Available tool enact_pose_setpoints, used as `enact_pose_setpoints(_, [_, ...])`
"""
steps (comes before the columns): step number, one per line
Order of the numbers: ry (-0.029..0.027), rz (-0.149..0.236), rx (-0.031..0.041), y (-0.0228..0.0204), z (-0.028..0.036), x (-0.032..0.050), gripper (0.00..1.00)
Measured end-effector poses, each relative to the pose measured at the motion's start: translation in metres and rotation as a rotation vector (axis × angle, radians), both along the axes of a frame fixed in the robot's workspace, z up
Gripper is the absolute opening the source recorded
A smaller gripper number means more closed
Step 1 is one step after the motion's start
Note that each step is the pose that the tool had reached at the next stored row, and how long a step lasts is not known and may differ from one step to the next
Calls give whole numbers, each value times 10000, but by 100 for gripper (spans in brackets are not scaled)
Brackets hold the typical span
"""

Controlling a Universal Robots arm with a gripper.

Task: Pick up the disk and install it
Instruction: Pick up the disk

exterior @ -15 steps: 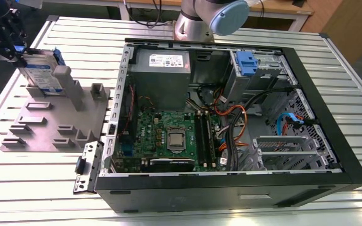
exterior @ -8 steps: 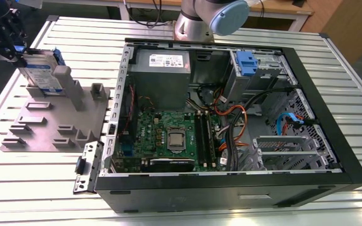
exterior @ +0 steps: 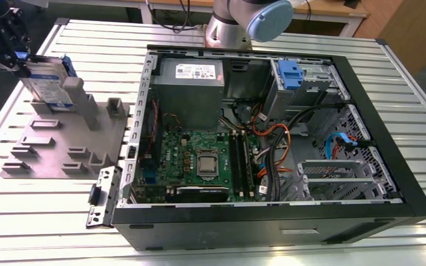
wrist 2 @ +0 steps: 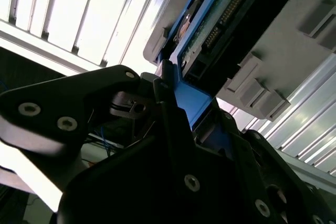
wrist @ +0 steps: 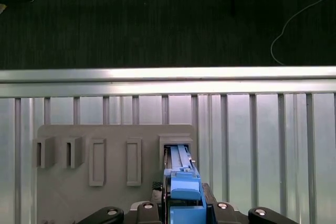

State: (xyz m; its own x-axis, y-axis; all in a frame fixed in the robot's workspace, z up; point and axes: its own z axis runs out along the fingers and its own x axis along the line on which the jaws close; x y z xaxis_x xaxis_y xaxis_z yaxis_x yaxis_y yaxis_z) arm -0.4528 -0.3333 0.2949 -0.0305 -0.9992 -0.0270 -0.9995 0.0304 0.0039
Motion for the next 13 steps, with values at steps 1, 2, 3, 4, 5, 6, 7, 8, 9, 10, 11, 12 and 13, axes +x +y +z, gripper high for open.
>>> enact_pose_setpoints(1, [-1, -1, 0, 0, 11, 0, 37])
enact_pose_setpoints(2, [0, 0, 0, 0, 22, 0, 37])
enact_pose_setpoints(3, [0, 0, 0, 0, 30, 0, 37])
enact_pose_setpoints(4, [-3, 0, 1, 0, 30, 0, 37])
enact_pose_setpoints(5, [-3, 0, 1, 0, 30, 0, 37])
enact_pose_setpoints(6, [-1, 0, 0, 0, 32, 0, 37])
enact_pose_setpoints(7, [-1, 0, 0, 0, 32, 0, 37])
enact_pose_setpoints(8, [-1, 0, 0, 0, 32, 0, 37])
enact_pose_setpoints(9, [-1, 0, 0, 0, 33, 0, 37])
enact_pose_setpoints(10, [1, 0, -1, 0, 37, 0, 37])
enact_pose_setpoints(11, [4, 0, -2, 0, 43, 0, 37])
enact_pose_setpoints(12, [1, 0, -1, 0, 43, 0, 37])
enact_pose_setpoints(13, [-1, 0, 0, 0, 43, 1, 37])
